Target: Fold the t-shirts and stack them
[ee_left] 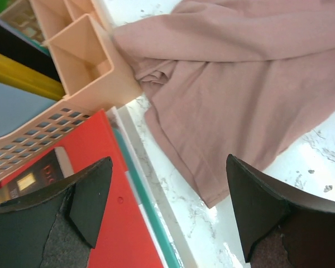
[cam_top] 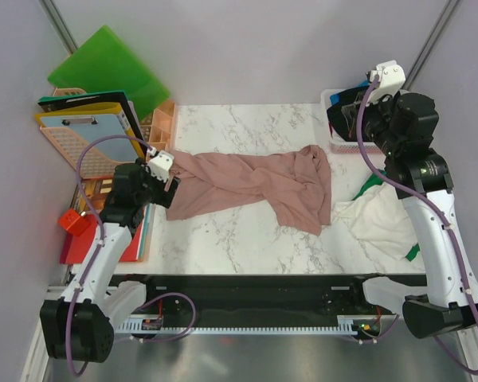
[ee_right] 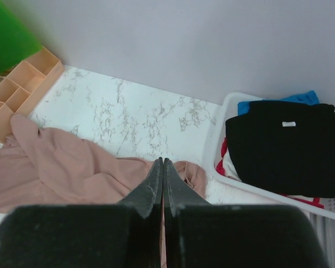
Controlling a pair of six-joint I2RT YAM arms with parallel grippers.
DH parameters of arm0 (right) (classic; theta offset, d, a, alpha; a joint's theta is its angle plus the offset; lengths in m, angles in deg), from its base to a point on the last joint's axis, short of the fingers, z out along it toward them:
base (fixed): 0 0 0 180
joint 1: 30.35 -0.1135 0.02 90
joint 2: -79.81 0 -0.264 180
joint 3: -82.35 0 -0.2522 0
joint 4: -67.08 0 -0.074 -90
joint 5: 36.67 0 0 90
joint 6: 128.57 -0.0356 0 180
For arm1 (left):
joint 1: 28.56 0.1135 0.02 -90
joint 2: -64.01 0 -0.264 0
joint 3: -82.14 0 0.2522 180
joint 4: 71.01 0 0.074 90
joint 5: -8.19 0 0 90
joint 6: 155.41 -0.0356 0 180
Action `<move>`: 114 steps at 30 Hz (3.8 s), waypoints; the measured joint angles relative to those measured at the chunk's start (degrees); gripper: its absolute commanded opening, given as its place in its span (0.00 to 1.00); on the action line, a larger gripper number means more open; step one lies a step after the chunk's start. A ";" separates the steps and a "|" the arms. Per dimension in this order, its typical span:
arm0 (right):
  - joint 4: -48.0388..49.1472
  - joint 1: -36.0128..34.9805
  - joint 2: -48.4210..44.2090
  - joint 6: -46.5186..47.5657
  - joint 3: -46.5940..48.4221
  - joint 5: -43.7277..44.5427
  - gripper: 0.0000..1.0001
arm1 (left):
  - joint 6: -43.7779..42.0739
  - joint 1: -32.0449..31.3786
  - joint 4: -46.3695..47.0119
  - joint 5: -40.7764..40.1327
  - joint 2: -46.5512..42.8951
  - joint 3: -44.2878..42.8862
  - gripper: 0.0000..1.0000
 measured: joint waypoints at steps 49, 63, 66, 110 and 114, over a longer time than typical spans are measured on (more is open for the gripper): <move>-23.08 -11.74 15.78 25.05 -30.60 3.43 0.60 | 1.51 -5.57 5.01 -15.47 6.43 -2.36 0.91; -16.61 -11.89 23.61 22.86 -29.68 3.04 0.59 | 1.49 -5.57 4.87 -16.17 4.76 -2.34 0.91; -16.48 -11.89 24.26 22.60 -29.68 2.64 0.56 | 1.46 -5.57 4.87 -16.17 4.76 -2.34 0.91; -26.49 -11.89 3.80 18.53 1.16 -1.33 0.00 | 0.85 -5.57 7.19 -15.34 2.69 5.70 0.90; -27.30 -11.89 1.22 17.46 1.46 -1.44 0.00 | 0.74 -5.57 8.57 -14.84 1.46 6.08 0.90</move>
